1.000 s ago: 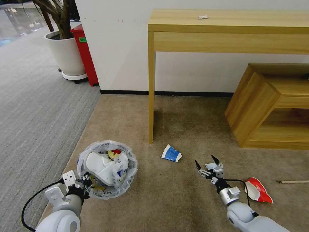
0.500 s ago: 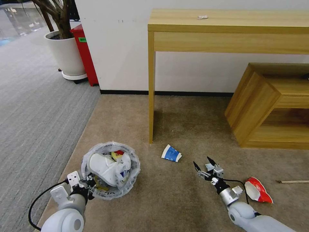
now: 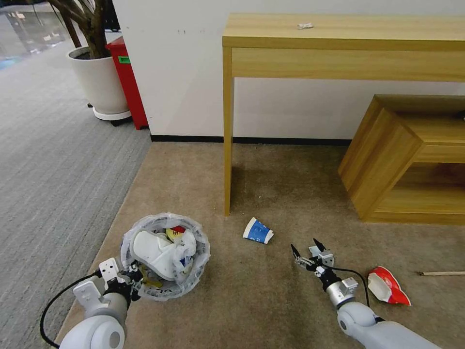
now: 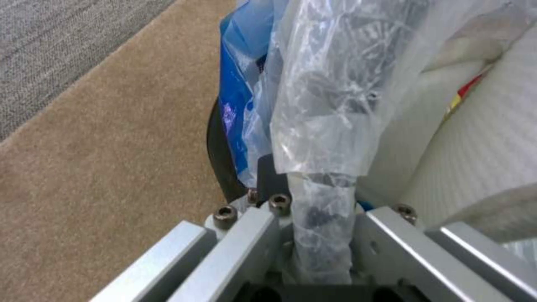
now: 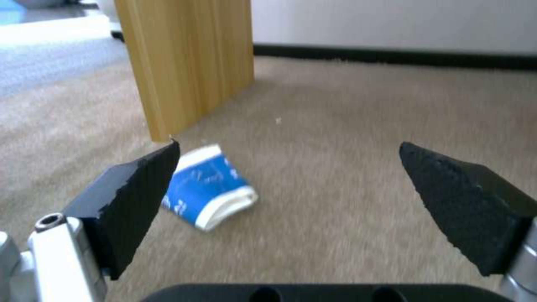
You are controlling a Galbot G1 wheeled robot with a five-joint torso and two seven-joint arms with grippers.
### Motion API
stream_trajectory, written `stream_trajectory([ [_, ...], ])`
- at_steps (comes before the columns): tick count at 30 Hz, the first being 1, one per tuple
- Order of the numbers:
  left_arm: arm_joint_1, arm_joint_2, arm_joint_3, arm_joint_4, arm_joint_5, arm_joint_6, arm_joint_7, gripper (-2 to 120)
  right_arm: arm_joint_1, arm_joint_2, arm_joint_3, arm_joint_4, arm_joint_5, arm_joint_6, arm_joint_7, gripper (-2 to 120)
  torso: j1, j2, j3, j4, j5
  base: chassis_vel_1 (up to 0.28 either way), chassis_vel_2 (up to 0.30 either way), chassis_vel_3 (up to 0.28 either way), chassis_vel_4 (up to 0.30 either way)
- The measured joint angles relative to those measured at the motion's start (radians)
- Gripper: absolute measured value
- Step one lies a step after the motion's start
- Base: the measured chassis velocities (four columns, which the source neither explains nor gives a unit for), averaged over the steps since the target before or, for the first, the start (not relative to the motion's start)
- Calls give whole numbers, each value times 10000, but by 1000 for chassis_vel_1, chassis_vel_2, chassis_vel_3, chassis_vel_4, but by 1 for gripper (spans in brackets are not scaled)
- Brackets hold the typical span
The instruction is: Pick up the trash bin and place the garbage on the floor into it.
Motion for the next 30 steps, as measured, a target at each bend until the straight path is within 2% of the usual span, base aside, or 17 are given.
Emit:
stream_trajectory([
  [3,-6,-2,4,31,3,-11,8,0,-99,54,415,32,-374,283,-234,100,0,0,1,1,2,0,0,0,0],
  [6,-58,39,-4,38,-11,-19,16,0,-369,-25,1085,476,-1409,792,-9,100,0,0,-1,3,2,0,0,0,0],
  [10,-86,54,24,37,-21,-20,23,0,-565,-135,1399,585,-1906,932,42,100,0,0,0,0,3,0,0,0,0],
  [30,-59,76,60,1,-22,-45,63,0,-564,-58,1515,595,-2634,967,342,96,0,0,0,1,2,-19,19,17,-19],
])
